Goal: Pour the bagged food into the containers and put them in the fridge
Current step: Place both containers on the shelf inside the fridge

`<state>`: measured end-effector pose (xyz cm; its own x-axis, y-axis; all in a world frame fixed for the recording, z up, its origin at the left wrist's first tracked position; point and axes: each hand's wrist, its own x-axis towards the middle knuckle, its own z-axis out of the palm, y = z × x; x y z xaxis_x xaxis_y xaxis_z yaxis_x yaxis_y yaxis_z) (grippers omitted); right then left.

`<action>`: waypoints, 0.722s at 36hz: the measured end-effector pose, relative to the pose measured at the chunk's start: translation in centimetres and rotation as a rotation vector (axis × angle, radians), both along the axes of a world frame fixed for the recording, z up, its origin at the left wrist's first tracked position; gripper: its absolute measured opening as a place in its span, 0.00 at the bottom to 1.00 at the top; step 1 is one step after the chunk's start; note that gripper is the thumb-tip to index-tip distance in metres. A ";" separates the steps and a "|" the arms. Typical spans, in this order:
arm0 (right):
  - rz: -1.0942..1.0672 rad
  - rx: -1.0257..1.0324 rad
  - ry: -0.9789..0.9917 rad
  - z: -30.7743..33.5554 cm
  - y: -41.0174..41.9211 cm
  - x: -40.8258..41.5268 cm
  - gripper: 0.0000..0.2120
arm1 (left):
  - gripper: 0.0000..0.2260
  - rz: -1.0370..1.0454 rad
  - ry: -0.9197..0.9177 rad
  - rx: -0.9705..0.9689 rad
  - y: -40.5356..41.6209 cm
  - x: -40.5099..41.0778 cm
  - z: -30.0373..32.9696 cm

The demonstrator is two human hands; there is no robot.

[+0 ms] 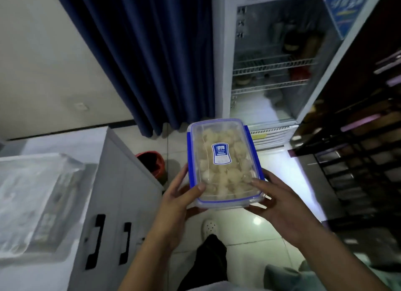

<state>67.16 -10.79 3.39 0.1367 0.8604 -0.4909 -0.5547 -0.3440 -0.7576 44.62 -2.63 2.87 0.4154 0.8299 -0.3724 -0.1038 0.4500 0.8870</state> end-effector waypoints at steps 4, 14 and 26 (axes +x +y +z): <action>-0.065 -0.021 -0.036 0.5 4.4 2.6 0.26 | 0.33 -0.112 -0.025 0.013 6.5 3.3 -0.4; -0.338 -0.037 -0.038 0.3 12.6 9.4 0.28 | 0.30 -0.431 0.020 -0.036 21.3 13.3 0.1; -0.464 -0.101 0.022 -1.7 20.6 19.3 0.19 | 0.33 -0.183 0.300 0.103 42.3 30.1 -1.2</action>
<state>86.48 9.77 1.71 0.4843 0.6587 -0.5758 -0.6825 -0.1273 -0.7197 74.72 39.64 1.66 0.4455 0.7912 -0.4190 0.2423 0.3440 0.9072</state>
